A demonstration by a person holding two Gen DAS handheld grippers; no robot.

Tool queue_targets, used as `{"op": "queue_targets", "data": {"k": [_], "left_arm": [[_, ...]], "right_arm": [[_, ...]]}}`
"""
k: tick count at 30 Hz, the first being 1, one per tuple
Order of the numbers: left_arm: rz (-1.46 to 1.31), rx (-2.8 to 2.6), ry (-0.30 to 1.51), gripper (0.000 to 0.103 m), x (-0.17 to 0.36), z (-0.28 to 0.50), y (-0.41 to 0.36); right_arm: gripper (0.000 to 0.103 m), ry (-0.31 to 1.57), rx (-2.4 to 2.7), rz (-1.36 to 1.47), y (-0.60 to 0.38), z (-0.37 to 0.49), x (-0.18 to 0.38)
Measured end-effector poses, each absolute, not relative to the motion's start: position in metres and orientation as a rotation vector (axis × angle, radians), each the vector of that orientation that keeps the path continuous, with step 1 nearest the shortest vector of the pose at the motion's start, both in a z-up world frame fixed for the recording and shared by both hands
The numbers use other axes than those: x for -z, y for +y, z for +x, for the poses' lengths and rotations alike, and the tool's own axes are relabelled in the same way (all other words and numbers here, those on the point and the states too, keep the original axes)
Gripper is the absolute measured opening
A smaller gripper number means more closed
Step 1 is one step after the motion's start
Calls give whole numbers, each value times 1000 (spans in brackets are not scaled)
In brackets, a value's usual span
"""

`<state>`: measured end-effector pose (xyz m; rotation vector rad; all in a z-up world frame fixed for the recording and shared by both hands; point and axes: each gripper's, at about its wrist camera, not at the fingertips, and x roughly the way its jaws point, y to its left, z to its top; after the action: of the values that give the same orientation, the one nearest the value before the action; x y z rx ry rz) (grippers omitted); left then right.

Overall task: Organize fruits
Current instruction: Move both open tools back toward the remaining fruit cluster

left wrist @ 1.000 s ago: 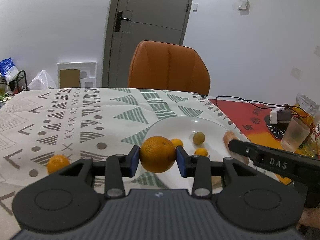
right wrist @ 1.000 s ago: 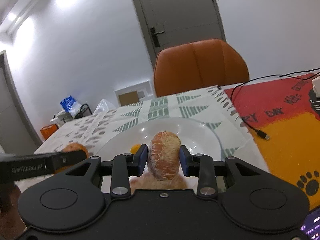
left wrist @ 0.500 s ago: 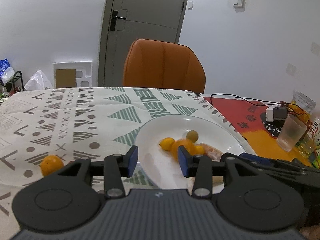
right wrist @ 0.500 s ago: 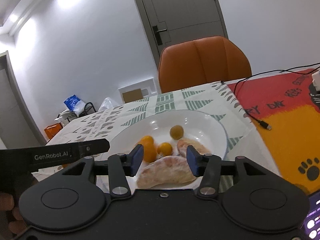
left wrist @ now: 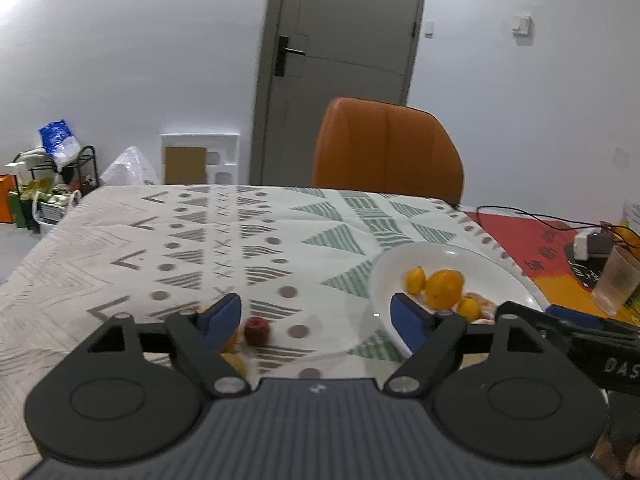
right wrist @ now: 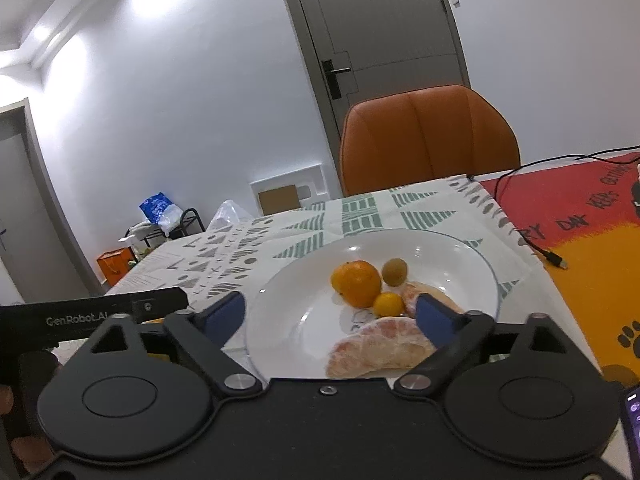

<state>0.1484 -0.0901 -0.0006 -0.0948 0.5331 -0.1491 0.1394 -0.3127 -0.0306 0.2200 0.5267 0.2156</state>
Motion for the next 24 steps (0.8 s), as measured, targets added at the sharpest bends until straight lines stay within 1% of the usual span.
{"op": "queue_targets", "data": {"k": [2,6,24], "left_arm": [[-95,136,529,83,-1,146,-83],[-89,117,521,85,-4,140,-71],[-133,34,510,85,-6,116,-17]], "right_arm": [[103,526,-216,218,-309,139,29],[103,531,-222,228,-302,138,25],[103,546,-345,195,-258,131,19]]}}
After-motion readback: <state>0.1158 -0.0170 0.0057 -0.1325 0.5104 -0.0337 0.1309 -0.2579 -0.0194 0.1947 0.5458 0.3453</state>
